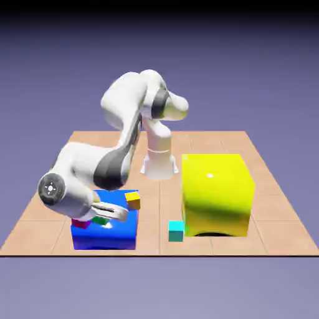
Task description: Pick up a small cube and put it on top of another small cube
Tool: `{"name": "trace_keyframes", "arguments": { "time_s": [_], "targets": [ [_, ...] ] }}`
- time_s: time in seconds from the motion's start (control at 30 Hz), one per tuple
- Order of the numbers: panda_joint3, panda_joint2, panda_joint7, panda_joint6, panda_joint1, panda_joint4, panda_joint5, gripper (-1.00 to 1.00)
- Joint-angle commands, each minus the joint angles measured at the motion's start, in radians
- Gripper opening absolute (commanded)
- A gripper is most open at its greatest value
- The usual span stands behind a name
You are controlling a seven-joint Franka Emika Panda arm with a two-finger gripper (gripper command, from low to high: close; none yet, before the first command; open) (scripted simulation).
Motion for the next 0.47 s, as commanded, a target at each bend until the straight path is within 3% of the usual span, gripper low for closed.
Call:
{"name": "trace_keyframes", "arguments": {
  "time_s": [0.0, 0.33, 0.37, 0.43],
  "targets": [
    [0.000, 0.000, -0.001, 0.000, 0.000, 0.000, -0.002, -1.00],
    [-0.006, -0.114, -0.008, 0.232, 0.050, -0.352, -0.016, -1.00],
    [-0.006, -0.114, -0.008, 0.232, 0.050, -0.352, -0.016, 1.00],
    [-0.005, -0.102, -0.007, 0.208, 0.045, -0.315, -0.014, 1.00]
  ]
}}
